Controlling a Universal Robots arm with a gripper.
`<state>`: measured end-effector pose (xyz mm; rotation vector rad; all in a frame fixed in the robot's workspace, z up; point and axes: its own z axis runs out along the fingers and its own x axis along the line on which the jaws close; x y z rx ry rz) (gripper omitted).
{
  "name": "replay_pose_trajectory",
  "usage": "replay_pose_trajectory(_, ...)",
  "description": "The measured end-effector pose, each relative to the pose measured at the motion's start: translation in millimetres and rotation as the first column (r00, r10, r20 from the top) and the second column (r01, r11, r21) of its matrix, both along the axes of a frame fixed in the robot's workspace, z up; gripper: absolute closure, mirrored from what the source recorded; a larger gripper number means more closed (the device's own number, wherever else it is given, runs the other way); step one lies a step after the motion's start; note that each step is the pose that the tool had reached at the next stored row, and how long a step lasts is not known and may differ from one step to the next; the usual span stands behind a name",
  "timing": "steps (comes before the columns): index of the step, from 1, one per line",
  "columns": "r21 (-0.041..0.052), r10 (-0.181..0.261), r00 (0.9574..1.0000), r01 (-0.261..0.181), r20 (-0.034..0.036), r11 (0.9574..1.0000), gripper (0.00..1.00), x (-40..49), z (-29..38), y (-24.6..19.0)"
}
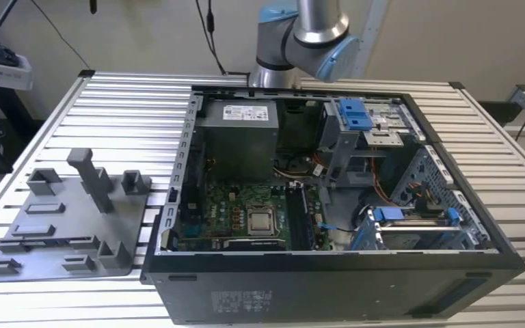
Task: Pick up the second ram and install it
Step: 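Pick up the second ram and move it above second insertion slot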
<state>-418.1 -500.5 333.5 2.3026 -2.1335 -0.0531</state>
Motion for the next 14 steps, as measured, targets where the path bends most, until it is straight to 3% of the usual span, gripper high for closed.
replay_pose_trajectory(5,0.0001,0.000,1.0000,0.000,0.0007,1.0000,0.52,0.0,-7.6,0.0)
replay_pose_trajectory(9,0.0001,0.000,1.0000,0.000,0.0066,1.0000,0.52,0.0,-14.0,0.0)
replay_pose_trajectory(12,0.0000,0.000,0.9997,0.000,0.0236,1.0000,0.52,0.0,-17.1,0.0)
replay_pose_trajectory(14,0.0001,0.000,0.9995,0.000,0.0307,1.0000,0.52,0.1,-20.0,0.0)
